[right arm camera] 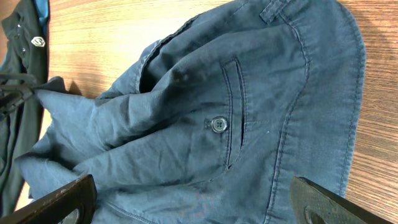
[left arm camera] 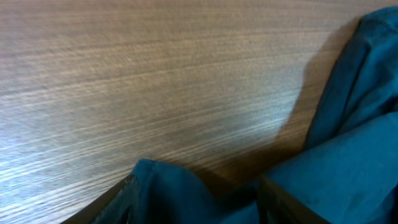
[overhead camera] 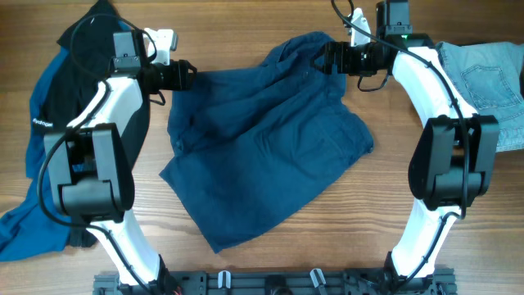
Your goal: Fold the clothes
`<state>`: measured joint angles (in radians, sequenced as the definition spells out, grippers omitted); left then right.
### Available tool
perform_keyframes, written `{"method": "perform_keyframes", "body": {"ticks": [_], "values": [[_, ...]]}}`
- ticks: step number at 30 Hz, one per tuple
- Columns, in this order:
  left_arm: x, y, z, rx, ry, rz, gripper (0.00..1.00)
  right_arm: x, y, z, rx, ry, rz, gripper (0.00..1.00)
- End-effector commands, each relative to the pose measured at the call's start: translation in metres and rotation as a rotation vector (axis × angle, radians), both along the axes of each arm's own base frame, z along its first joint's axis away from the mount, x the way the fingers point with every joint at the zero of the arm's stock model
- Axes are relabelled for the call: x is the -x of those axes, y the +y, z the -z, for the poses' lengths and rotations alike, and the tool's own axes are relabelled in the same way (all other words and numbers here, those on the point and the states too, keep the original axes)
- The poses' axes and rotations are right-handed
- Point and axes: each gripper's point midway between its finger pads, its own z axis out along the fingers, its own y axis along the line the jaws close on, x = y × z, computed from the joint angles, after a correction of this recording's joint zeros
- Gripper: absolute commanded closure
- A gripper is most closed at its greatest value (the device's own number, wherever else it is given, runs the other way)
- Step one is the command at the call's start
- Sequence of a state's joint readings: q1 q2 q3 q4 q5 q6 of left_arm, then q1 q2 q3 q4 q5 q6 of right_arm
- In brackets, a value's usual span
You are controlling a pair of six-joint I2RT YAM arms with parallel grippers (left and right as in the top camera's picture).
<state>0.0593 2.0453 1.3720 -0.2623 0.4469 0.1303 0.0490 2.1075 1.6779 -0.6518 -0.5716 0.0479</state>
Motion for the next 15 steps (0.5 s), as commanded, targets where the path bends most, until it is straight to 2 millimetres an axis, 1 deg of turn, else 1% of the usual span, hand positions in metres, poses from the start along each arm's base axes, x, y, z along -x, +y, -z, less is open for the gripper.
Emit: {"method": "perform_keyframes", "body": {"ticks": [1,3,4,5,7,8,9,10,11,15], "values": [[0.005,-0.007,0.033,0.037,0.062,0.044,0.41,-0.002,-0.003,-0.008,0.015,-0.022,-0.001,0.0],[0.008,-0.007,0.049,0.04,0.095,0.044,0.44,-0.002,-0.003,-0.008,0.015,-0.023,-0.001,0.0],[0.01,-0.007,0.055,0.041,0.108,0.043,0.47,-0.002,-0.003,-0.008,0.015,-0.023,-0.001,0.01],[0.01,-0.007,0.058,0.041,0.112,0.043,0.53,-0.002,-0.003,-0.008,0.015,-0.024,-0.002,0.01],[0.008,-0.006,0.059,0.037,0.106,0.04,0.67,-0.002,-0.003,-0.008,0.017,-0.026,-0.004,0.0],[0.005,-0.003,0.058,0.024,0.093,0.031,0.75,-0.002,-0.003,-0.009,0.017,-0.027,-0.004,0.0],[0.002,-0.001,0.057,0.015,0.082,0.022,0.86,-0.003,-0.003,-0.009,0.017,-0.028,-0.003,0.0],[-0.003,0.002,0.056,0.007,0.068,-0.006,0.92,-0.003,-0.003,-0.009,0.017,-0.03,-0.004,0.0],[-0.009,0.007,0.054,0.009,0.061,-0.054,0.96,-0.003,-0.003,-0.009,0.018,-0.032,-0.007,0.0],[-0.021,0.01,0.046,0.05,0.036,-0.134,0.96,-0.003,-0.003,-0.009,0.02,-0.033,-0.008,0.0]]}}
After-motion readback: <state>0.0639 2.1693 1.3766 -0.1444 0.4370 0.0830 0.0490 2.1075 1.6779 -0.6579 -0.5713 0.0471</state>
